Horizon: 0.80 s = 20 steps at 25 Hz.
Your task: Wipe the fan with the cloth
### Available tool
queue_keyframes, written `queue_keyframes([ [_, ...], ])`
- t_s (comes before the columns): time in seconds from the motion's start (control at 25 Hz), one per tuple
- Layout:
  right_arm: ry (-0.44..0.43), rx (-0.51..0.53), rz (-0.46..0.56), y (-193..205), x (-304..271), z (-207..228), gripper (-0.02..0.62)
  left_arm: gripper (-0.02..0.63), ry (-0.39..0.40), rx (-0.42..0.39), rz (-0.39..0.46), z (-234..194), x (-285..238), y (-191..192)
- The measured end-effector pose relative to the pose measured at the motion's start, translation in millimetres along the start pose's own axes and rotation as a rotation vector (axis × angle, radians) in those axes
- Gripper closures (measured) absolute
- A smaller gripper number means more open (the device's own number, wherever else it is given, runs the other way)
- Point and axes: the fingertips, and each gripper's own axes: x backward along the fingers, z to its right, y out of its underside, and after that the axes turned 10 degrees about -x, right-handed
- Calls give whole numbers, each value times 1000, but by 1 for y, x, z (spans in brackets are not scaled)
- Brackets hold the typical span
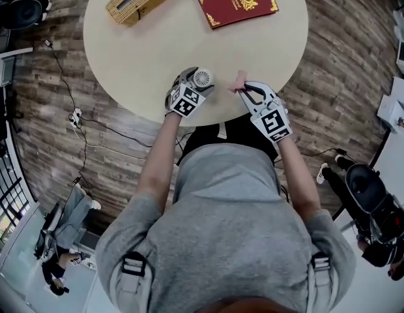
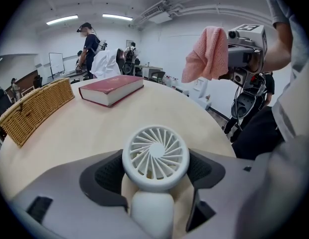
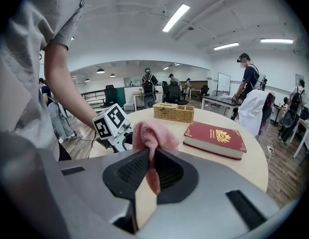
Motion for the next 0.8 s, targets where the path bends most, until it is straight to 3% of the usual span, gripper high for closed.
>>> queue_keyframes([
  [0.28, -16, 24, 21, -8, -1, -33, 555, 223, -44, 13, 29, 12, 43, 5],
  [0.8, 3, 58, 93, -16, 2, -111, 555, 222, -119, -43, 86, 33, 125, 15],
])
